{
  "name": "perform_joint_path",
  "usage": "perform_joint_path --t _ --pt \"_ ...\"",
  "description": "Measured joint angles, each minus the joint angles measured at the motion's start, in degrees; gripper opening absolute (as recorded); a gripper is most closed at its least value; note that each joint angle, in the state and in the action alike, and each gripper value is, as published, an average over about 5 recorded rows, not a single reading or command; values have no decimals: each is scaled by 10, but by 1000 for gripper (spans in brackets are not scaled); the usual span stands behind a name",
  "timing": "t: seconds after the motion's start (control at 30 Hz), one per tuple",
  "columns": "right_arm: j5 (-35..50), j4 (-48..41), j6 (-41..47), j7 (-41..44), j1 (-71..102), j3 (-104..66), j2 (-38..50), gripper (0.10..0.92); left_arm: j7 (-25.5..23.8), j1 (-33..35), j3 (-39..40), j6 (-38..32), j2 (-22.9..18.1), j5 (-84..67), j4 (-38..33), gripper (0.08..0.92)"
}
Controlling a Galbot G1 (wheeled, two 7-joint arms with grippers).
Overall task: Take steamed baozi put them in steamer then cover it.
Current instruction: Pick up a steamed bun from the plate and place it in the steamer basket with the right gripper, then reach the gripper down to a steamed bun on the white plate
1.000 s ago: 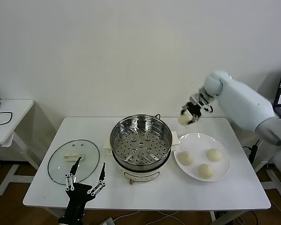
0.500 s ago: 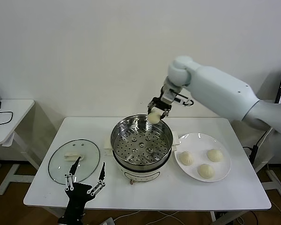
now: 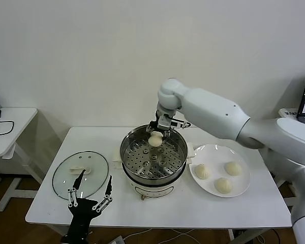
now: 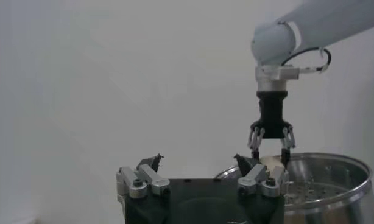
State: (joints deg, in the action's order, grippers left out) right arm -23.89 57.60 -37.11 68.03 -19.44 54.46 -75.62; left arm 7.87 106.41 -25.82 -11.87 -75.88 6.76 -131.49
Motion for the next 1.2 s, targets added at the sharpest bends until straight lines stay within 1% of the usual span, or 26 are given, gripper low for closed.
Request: perform_joint_path --t 0.23,0.43,0.6,0.7,0.83,1.07,1.2 --pt "-24 -31 -9 -2 17 -6 -22 695 0 0 -2 -1 0 -1 0 823" --pt "-31 -41 -12 -3 22 -10 -27 808 1 -1 -3 -2 0 -1 0 823" --pt "-15 -28 -3 4 14 -9 -16 822 1 -2 -4 -1 0 -2 0 823" --pt "15 -9 14 13 2 -7 2 822 1 -3 -4 0 0 -2 0 823" --pt "79 16 55 26 -24 3 40 823 1 -5 -1 2 1 -2 -1 823" --pt "219 31 167 42 -81 47 122 823 1 -6 5 3 3 0 -3 823" --pt "281 32 228 43 -94 81 169 823 1 -7 8 4 4 1 -3 823"
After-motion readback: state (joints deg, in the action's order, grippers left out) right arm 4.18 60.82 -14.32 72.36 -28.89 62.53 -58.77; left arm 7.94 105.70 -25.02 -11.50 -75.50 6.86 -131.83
